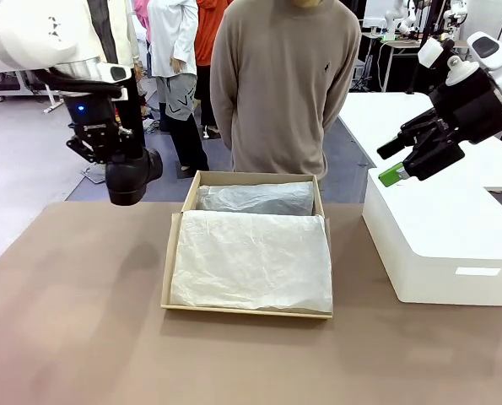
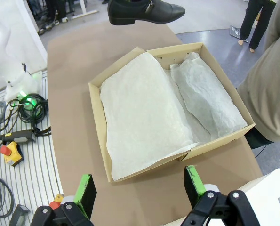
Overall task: Pack the shoes into the box.
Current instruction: Place the other shoe of the Shoes into the Shoes Box.
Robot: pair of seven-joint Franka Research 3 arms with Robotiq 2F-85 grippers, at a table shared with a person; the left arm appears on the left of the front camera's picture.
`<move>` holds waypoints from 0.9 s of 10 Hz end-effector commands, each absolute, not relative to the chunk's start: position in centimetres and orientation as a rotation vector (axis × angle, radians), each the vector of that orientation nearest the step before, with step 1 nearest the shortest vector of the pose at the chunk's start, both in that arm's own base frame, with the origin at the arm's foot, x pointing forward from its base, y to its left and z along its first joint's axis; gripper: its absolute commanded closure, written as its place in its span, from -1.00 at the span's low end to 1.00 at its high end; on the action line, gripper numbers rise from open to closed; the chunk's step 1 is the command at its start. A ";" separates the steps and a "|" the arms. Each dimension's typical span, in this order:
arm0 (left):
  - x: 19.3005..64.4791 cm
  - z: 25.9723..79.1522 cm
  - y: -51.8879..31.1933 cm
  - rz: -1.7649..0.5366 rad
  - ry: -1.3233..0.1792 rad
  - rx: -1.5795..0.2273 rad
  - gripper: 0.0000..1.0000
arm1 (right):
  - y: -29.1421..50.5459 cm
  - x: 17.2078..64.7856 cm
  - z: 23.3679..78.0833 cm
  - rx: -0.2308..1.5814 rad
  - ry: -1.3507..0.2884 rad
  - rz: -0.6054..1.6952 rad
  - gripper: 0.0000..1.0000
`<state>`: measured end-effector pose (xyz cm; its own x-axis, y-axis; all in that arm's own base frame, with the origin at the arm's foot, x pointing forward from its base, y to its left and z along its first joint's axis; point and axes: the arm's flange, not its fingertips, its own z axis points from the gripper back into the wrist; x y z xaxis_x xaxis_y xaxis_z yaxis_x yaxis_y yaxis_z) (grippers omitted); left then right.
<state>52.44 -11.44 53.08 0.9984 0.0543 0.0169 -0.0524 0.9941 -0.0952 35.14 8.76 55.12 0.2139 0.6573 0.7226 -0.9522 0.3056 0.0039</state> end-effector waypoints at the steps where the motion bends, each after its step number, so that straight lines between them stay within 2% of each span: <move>1: 52.6 54.0 -12.0 0.085 -0.036 -0.062 1.00 | 8.9 35.4 55.1 0.534 -0.722 1.204 -1.00; 8: 52.6 52.6 -11.9 0.071 -0.012 -0.088 1.00 | 8.9 35.4 55.1 0.534 -0.722 1.204 -1.00; 9: 52.6 52.8 -12.9 0.237 -0.061 -0.072 1.00 | 8.9 35.4 55.1 0.534 -0.722 1.204 -1.00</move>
